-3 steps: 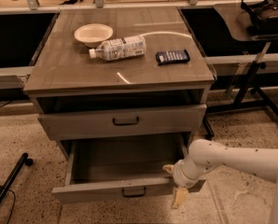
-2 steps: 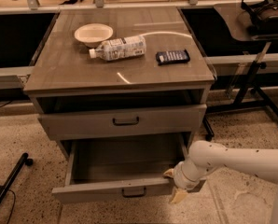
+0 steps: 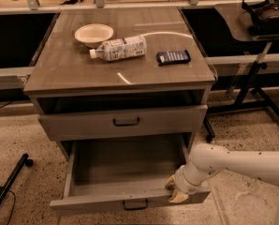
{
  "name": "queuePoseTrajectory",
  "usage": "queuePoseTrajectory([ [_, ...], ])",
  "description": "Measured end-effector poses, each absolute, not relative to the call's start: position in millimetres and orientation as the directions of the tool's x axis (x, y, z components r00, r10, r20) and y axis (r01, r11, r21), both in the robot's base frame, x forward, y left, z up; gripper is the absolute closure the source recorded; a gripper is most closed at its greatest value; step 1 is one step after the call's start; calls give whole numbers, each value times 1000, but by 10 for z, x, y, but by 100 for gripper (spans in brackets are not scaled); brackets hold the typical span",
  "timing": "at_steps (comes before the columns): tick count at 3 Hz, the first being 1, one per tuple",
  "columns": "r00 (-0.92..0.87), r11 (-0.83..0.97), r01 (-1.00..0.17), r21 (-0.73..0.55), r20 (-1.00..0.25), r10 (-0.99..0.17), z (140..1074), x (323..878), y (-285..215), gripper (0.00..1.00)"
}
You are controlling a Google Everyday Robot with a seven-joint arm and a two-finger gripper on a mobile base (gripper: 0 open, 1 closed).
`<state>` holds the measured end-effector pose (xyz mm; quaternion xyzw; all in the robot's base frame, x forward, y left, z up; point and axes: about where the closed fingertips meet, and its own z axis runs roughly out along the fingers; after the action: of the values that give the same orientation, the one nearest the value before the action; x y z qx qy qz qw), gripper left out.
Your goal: Open middle drawer
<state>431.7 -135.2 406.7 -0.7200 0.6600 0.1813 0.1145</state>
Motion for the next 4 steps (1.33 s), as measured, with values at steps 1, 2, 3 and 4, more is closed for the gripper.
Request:
queuePoseTrajectory([
  [1, 63, -102, -992, 74, -412, -909, 4067, 4317, -1352, 86],
  [2, 63, -103, -992, 75, -412, -909, 4067, 4317, -1351, 62],
  [3, 63, -103, -992, 75, -412, -909, 4067, 4317, -1351, 40],
  [4, 63, -103, -992, 75, -412, -909, 4067, 4316, -1351, 8],
])
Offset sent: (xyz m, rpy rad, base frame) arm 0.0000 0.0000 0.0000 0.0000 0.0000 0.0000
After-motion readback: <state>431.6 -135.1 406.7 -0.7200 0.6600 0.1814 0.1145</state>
